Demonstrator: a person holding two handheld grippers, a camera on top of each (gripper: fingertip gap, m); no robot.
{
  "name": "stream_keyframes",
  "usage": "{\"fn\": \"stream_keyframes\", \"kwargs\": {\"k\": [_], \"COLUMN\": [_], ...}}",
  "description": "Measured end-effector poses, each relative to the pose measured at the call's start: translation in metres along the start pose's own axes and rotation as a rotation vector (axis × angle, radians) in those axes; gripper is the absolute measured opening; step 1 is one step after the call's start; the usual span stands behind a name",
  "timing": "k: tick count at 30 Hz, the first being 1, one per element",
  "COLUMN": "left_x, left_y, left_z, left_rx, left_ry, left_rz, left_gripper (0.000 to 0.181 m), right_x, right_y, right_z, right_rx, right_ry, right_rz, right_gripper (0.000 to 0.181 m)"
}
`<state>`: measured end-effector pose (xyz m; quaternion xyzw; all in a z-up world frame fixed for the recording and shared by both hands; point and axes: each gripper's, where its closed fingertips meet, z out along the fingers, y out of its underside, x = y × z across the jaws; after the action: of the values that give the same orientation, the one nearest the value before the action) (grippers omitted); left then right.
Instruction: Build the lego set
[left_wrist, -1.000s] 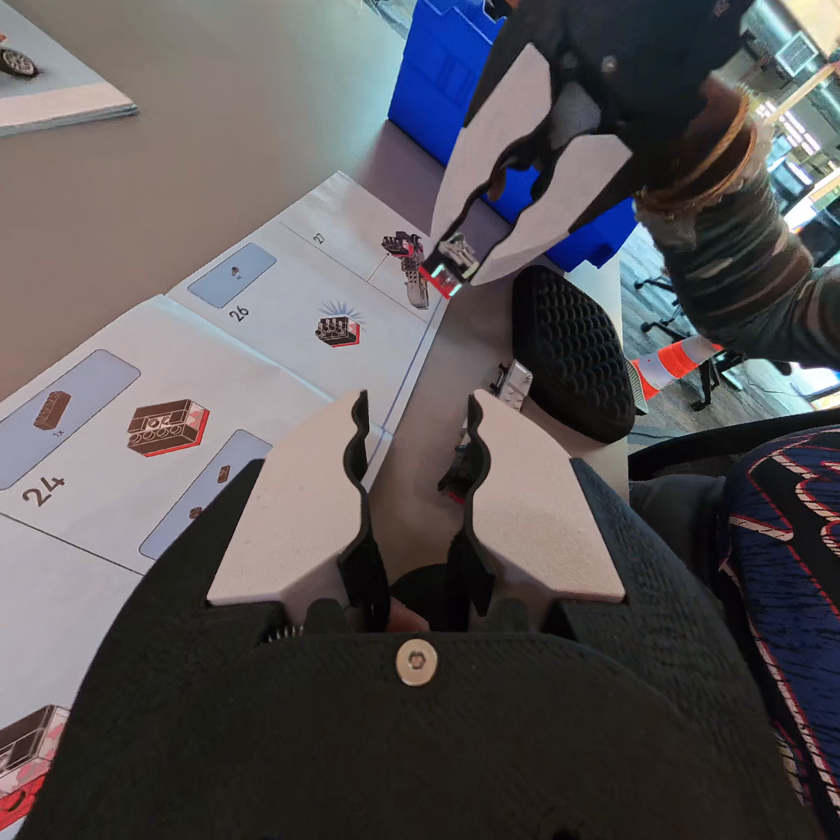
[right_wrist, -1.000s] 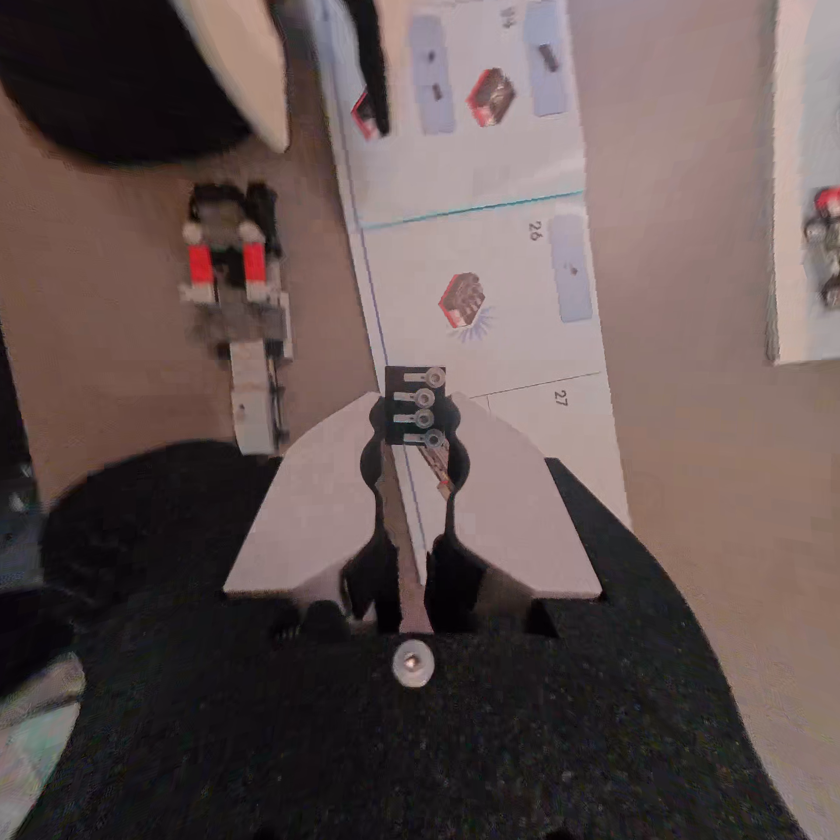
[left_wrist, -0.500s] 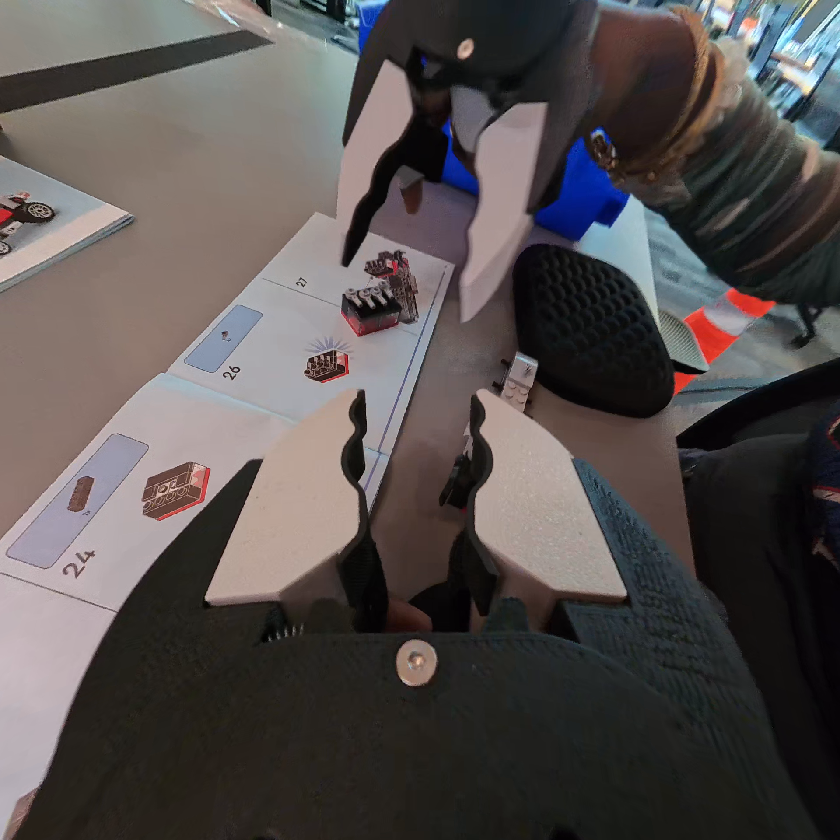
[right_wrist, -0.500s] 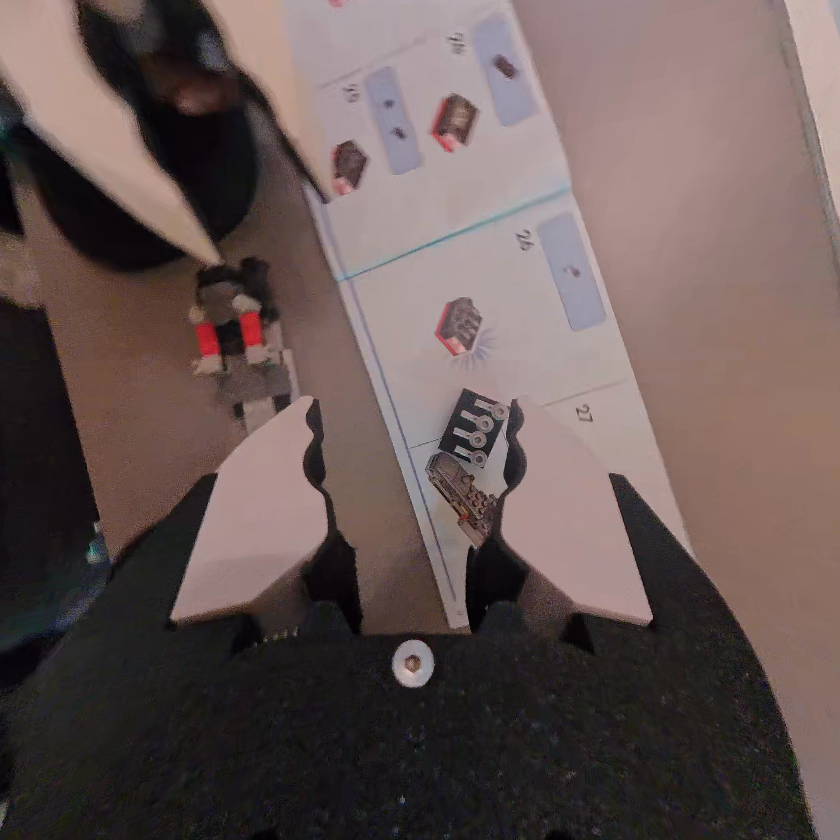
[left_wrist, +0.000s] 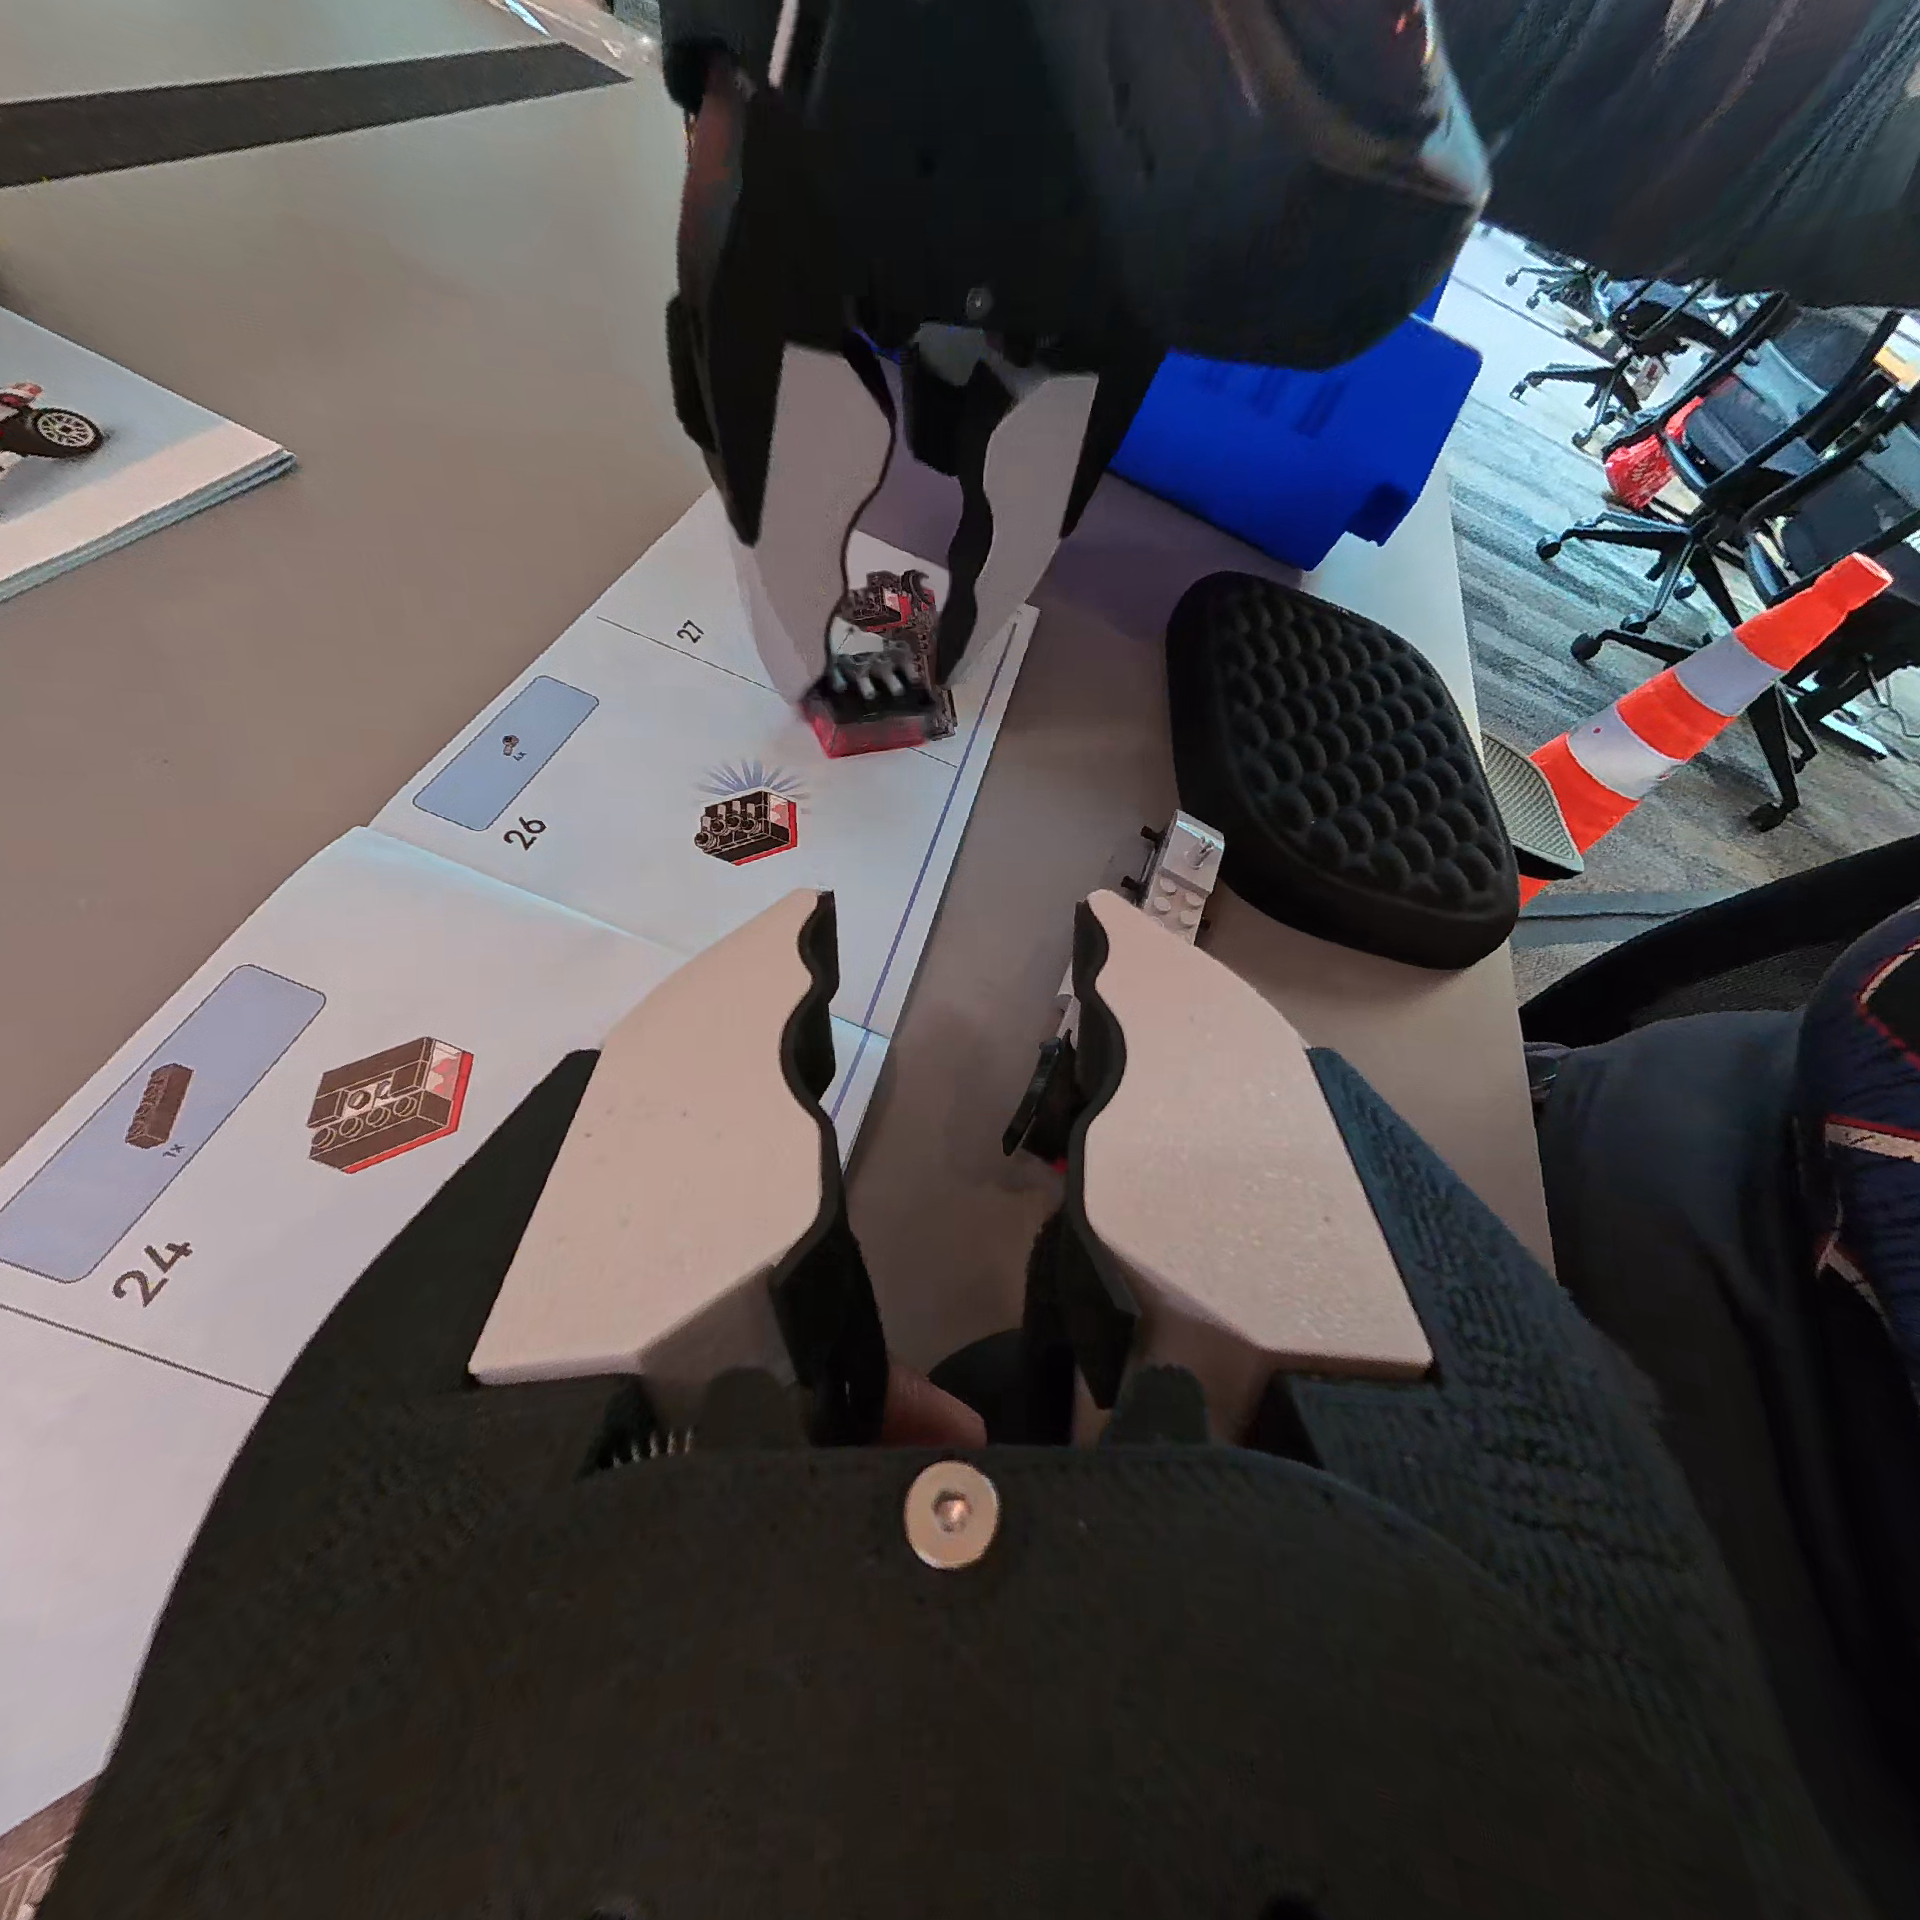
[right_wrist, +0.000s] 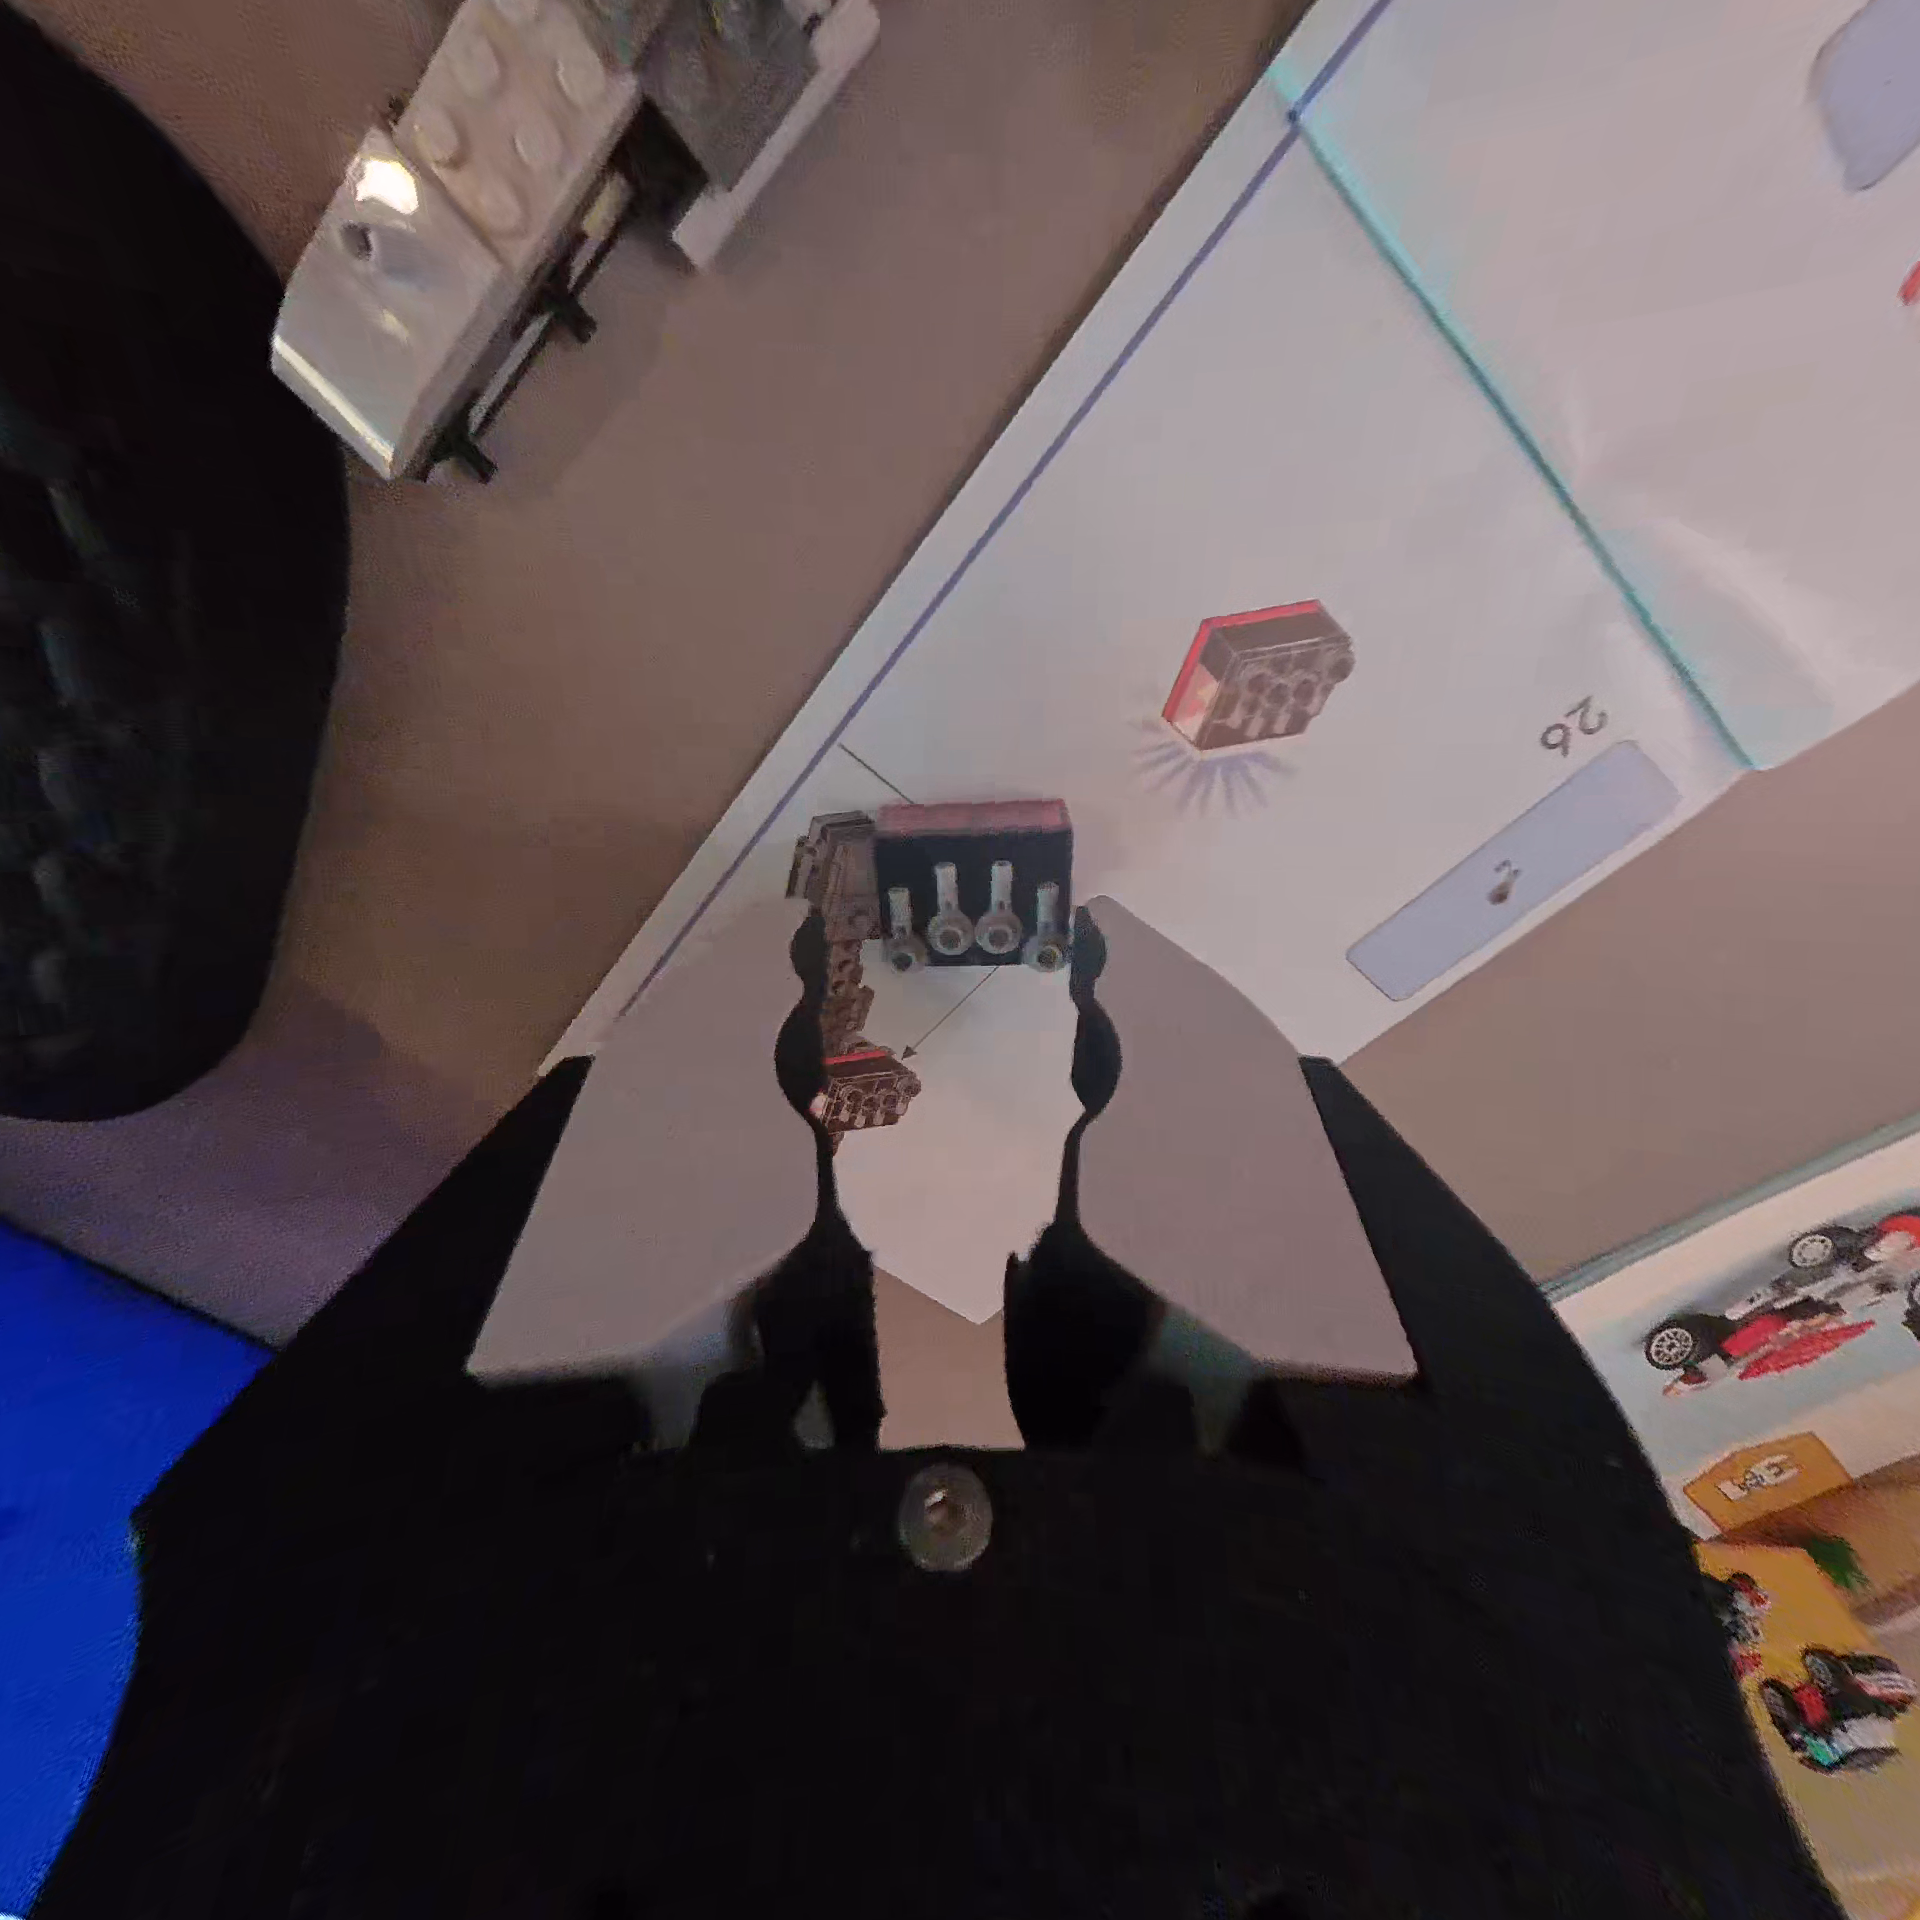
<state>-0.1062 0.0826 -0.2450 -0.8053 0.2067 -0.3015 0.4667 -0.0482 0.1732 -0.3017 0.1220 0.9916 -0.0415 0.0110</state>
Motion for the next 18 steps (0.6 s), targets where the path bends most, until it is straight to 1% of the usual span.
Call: {"fn": "stream_keyframes", "kwargs": {"k": [1,2,4,5,8,9,12,18], "left_x": [0.000,0.000,-0.001,-0.001,-0.001,-0.001,-0.001,0.000], "left_y": [0.000,0.000,-0.001,-0.001,-0.002,-0.002,-0.001,-0.001], "left_z": [0.000,0.000,-0.001,-0.001,-0.002,-0.002,-0.001,-0.001], "left_rx": [0.002,0.004,0.007,0.011,0.019,0.019,0.015,0.009], "left_ry": [0.002,0.003,0.006,0.007,0.011,0.013,0.017,0.018], "left_rz": [-0.005,-0.010,-0.018,-0.019,-0.024,-0.027,-0.030,-0.021], "left_gripper": [0.043,0.043,0.043,0.043,0.043,0.043,0.042,0.041], "right_x": [0.000,0.002,0.009,0.011,0.022,0.022,0.023,0.009], "right_y": [0.000,-0.001,-0.001,0.002,0.028,0.031,0.026,0.003], "right_z": [0.002,0.002,-0.005,-0.011,-0.031,-0.038,-0.056,-0.086], "right_rx": [0.011,0.032,0.095,0.125,0.129,0.154,0.299,0.556], "right_ry": [0.006,0.027,0.078,0.082,0.146,0.158,0.179,0.197], "right_rz": [-0.014,-0.005,0.107,0.202,0.543,0.633,0.830,0.980], "right_gripper": [0.035,0.035,0.035,0.035,0.035,0.035,0.035,0.035]}}
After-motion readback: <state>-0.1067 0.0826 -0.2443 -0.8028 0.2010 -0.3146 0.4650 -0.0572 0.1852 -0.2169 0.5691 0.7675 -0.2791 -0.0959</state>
